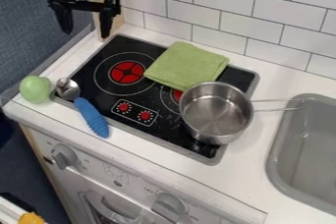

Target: Move the green cloth to the upper left corner of the stove

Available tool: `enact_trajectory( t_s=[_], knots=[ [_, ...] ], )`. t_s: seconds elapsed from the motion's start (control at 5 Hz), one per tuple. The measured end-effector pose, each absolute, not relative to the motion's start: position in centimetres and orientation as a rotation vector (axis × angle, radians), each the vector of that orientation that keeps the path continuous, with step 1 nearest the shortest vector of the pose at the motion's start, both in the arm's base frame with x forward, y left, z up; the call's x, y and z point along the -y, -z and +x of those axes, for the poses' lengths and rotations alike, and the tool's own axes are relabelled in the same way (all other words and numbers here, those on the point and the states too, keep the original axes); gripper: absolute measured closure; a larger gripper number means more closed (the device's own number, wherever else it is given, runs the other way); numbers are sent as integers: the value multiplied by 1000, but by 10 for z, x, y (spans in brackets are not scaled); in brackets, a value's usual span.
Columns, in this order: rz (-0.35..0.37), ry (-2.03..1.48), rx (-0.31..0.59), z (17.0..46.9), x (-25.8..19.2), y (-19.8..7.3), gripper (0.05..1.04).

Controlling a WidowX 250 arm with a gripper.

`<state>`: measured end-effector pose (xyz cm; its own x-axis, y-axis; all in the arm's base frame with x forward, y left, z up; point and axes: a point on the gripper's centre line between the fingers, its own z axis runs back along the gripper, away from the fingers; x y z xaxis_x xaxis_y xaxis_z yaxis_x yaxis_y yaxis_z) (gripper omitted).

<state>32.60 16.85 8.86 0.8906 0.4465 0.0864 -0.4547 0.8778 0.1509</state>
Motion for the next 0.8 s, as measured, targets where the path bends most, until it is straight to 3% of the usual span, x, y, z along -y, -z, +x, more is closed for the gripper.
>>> enact_trajectory(
  t_s=[0.2, 0.4, 0.8],
  knots=[
    [160, -472, 14, 324, -167, -77, 84],
    [151, -385, 13, 341, -131, -81, 84],
    [111, -208, 82, 375, -57, -97, 84]
  ],
)
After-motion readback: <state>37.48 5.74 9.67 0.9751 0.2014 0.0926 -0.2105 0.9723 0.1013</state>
